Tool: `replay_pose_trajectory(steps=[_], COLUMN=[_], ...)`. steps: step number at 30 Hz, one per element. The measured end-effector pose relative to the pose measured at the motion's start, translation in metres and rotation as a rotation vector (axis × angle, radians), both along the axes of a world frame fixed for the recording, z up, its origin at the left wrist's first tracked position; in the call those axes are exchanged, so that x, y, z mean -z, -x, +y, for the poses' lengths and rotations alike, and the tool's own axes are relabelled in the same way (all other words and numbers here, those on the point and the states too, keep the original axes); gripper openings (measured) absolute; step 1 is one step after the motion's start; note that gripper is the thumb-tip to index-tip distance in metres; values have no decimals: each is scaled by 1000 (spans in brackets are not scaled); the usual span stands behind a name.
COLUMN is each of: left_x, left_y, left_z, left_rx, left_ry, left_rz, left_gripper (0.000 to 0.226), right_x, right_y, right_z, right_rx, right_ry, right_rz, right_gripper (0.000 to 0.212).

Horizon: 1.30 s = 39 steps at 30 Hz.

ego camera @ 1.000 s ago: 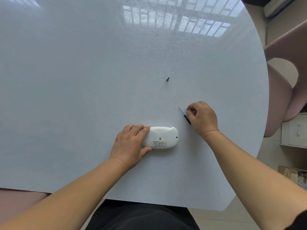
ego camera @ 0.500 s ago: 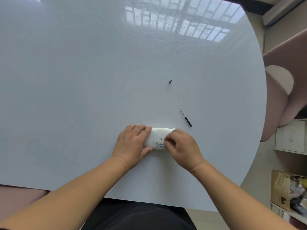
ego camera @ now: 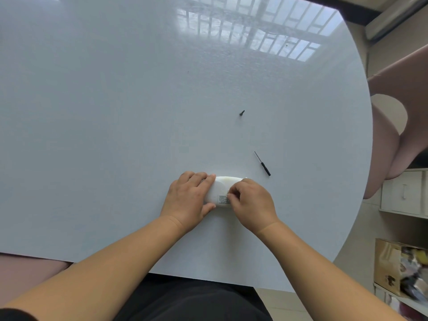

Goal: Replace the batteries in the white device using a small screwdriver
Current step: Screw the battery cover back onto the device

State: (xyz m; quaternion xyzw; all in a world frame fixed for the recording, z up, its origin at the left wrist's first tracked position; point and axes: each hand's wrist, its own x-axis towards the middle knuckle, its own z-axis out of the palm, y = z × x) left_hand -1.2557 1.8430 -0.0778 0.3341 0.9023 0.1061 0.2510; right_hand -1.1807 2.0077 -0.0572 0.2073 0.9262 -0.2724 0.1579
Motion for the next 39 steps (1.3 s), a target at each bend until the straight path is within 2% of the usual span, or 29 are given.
replay_pose_trajectory(steps=[7,12,20,23,28,39], left_x=[0,0,0,-1,-1,-3], left_y=[0,0,1,0,0,0], left_z=[0,0,0,0,1,2], left_rx=[-1,-2,-5,-6,-9,-11], left_ry=[-2,-2,-12,-10,-8,-8], left_rz=[6,-2,0,4,2,-2], left_gripper=[72,72,72,72,72,72], right_x=[-5,-8,-5,-4,-1,9], right_y=[16,24,29,28,29,11], right_z=[-1,3,8,17,31,30], right_rx=[-30,-67,134,218,405,405], right_ry=[-82,-54,-1,11,202,273], right_rz=[-162,-239,-288,-286,-378,-278], right_gripper=[15,14,5,31,68,66])
